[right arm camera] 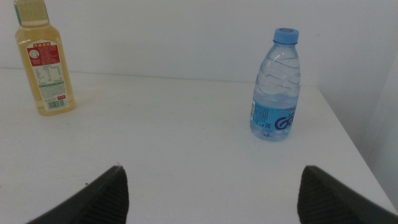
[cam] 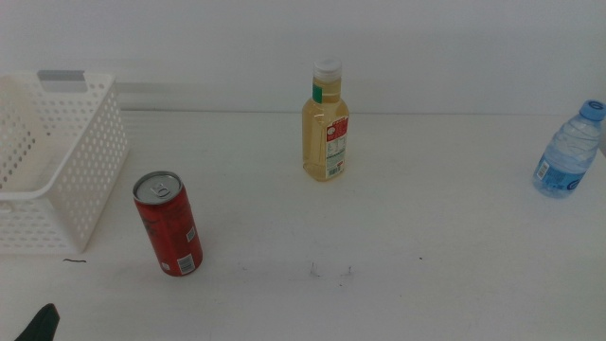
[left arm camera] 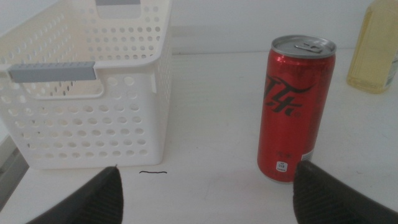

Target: Use arms to grab the bottles and put them into the dustbin to the left of the table.

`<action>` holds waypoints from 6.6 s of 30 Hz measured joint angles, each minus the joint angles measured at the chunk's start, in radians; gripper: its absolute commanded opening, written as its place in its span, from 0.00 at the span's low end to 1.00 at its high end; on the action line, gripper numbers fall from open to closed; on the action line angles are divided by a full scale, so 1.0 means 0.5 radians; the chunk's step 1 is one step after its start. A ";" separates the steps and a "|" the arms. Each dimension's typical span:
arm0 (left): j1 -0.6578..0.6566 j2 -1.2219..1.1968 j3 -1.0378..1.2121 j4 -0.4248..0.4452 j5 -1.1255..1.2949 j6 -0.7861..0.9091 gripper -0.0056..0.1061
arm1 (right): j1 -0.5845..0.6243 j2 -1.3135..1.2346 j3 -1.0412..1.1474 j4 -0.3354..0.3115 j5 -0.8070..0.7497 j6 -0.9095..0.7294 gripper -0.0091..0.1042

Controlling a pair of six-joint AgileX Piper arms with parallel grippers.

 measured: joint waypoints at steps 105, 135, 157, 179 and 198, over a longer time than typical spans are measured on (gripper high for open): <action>-0.620 3.804 -0.668 -0.480 -3.038 -0.010 0.89 | 0.000 0.000 0.000 0.000 0.000 0.000 0.86; -0.620 3.062 -0.590 -0.435 -2.140 0.023 0.04 | 0.000 0.000 0.000 -0.011 0.000 0.000 0.86; -0.052 2.698 -2.530 -0.307 1.250 0.607 0.04 | 0.000 0.000 0.000 -0.011 0.004 0.000 0.86; 0.760 3.937 -3.559 -0.436 1.831 0.977 0.04 | 0.000 0.000 0.000 -0.011 0.004 0.000 0.86; 0.734 4.196 -3.561 -0.375 1.688 1.033 0.57 | 0.000 0.000 0.000 0.000 0.004 0.000 0.86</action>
